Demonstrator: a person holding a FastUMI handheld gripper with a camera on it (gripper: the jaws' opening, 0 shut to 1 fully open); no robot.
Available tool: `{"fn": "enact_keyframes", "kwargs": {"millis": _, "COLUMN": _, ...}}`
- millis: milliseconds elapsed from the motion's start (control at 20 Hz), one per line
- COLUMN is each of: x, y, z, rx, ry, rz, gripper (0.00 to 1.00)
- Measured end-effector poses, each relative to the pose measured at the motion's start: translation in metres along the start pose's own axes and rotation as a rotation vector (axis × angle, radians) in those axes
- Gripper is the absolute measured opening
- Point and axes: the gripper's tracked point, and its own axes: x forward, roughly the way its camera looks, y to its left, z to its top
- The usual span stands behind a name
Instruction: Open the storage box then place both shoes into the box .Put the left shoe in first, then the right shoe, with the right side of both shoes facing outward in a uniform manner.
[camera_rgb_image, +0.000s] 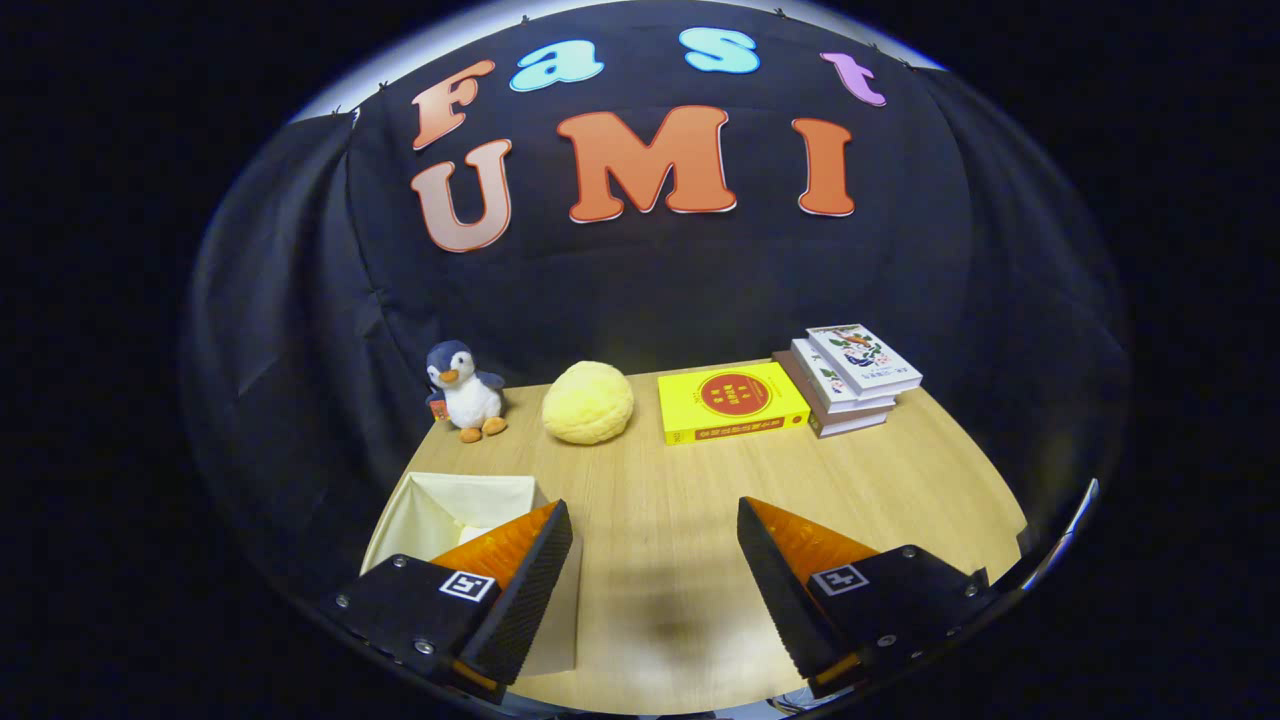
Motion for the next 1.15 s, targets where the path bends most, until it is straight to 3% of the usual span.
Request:
{"fn": "enact_keyframes", "kwargs": {"millis": 350, "x": -0.006, "y": -0.111, "z": 0.039, "rx": 0.026, "ry": -0.081, "rz": -0.05, "gripper": 0.99}}
{"fn": "enact_keyframes", "kwargs": {"millis": 600, "x": -0.012, "y": -0.163, "z": 0.056, "rx": 0.03, "ry": -0.118, "rz": -0.061, "gripper": 0.99}}
{"fn": "enact_keyframes", "kwargs": {"millis": 950, "x": -0.019, "y": -0.189, "z": 0.08, "rx": 0.037, "ry": -0.186, "rz": -0.03, "gripper": 0.99}}
{"fn": "enact_keyframes", "kwargs": {"millis": 1150, "x": -0.023, "y": -0.196, "z": 0.091, "rx": 0.006, "ry": -0.213, "rz": -0.053, "gripper": 0.99}}
